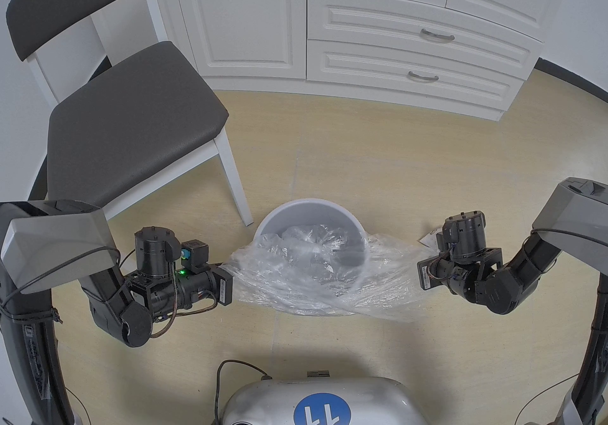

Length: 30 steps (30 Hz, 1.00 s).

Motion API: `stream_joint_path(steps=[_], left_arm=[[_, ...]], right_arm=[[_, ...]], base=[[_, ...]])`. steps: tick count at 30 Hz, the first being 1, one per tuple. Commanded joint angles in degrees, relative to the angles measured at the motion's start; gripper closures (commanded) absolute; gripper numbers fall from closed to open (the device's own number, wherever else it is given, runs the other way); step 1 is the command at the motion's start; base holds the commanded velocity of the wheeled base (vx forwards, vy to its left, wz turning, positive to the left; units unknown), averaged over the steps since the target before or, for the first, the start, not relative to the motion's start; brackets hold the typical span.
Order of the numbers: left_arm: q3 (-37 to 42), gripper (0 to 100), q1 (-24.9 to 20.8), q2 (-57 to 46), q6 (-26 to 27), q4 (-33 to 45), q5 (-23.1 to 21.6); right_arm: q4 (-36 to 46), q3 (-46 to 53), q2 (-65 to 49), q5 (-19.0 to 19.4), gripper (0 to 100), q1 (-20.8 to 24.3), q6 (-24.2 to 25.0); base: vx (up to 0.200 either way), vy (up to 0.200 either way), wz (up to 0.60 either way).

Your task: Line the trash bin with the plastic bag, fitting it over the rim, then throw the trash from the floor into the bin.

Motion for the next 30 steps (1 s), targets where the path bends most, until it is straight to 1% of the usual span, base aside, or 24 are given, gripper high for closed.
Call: stream_joint_path(steps=[1,5,11,14,15,16,17,19,22,23,24,25,26,27,28,29,30], left_arm=[[-0.2,100,0.0,0.6,0.1,0.8,0.0],[-0.6,100,0.0,1.2,0.3,2.7,0.2],[-2.1,100,0.6,2.1,0.3,3.0,0.7],[-2.4,100,0.6,2.1,0.3,3.0,0.7],[-2.5,100,0.7,2.1,0.3,3.0,0.7],[-2.6,100,0.7,2.1,0.2,3.0,0.7],[-2.7,100,0.7,2.1,0.3,3.0,0.7],[-2.7,100,0.7,2.0,0.2,3.0,0.8],[-2.7,100,0.7,2.0,0.2,3.0,1.1],[-2.8,100,0.6,2.1,0.2,3.0,1.3],[-2.9,100,0.6,2.2,0.2,3.0,1.4],[-2.9,100,0.7,2.2,0.2,3.0,1.5],[-2.9,100,0.7,2.2,0.2,3.0,1.5],[-2.9,100,0.6,2.3,0.2,3.0,1.5],[-3.1,100,0.6,2.4,0.2,3.0,1.5],[-3.1,100,0.6,2.4,0.2,3.0,1.5],[-3.5,100,0.6,2.5,0.2,3.1,1.5]], right_arm=[[0.0,0.6,0.5,0.1,100,-0.1,-1.1],[0.0,1.1,1.9,0.5,100,-0.3,-2.2],[-0.1,1.0,3.2,1.6,100,-0.5,-2.5],[-0.1,0.8,3.4,2.6,100,-1.0,-3.0],[-0.3,1.0,3.2,3.5,100,-1.2,-3.7],[-1.1,1.3,2.9,4.3,0,-1.3,-4.0],[-1.2,1.4,2.8,4.4,0,-1.3,-4.0],[-4.5,2.7,1.4,6.7,0,-1.4,-3.5],[-8.7,6.6,-1.2,12.8,0,-3.1,-3.7],[-9.8,9.5,-3.2,18.4,0,-4.9,-4.8],[-10.3,11.5,-5.0,24.4,0,-7.0,-7.0],[-10.4,12.7,-6.1,29.2,0,-9.2,-9.5],[-10.4,12.7,-6.1,29.2,0,-9.2,-9.5],[-10.4,13.9,-7.2,36.0,0,-13.4,-14.2],[-10.6,14.6,-7.4,40.6,0,-16.8,-18.2],[-10.6,14.6,-7.5,41.1,0,-17.1,-18.7],[-10.6,14.7,-7.3,44.9,0,-21.0,-22.4]], base=[[0.0,0.0,0.0],[0.0,0.0,0.0],[0.0,0.0,0.0],[0.0,0.0,0.0],[0.0,0.0,0.0],[0.0,0.0,0.0],[0.0,0.0,0.0],[0.0,0.0,0.0],[0.0,0.0,0.0],[0.0,0.0,0.0],[0.0,0.0,0.0],[0.0,0.0,0.0],[0.0,0.0,0.0],[0.0,0.0,0.0],[0.0,0.0,0.0],[0.0,0.0,0.0],[0.0,0.0,0.0]])
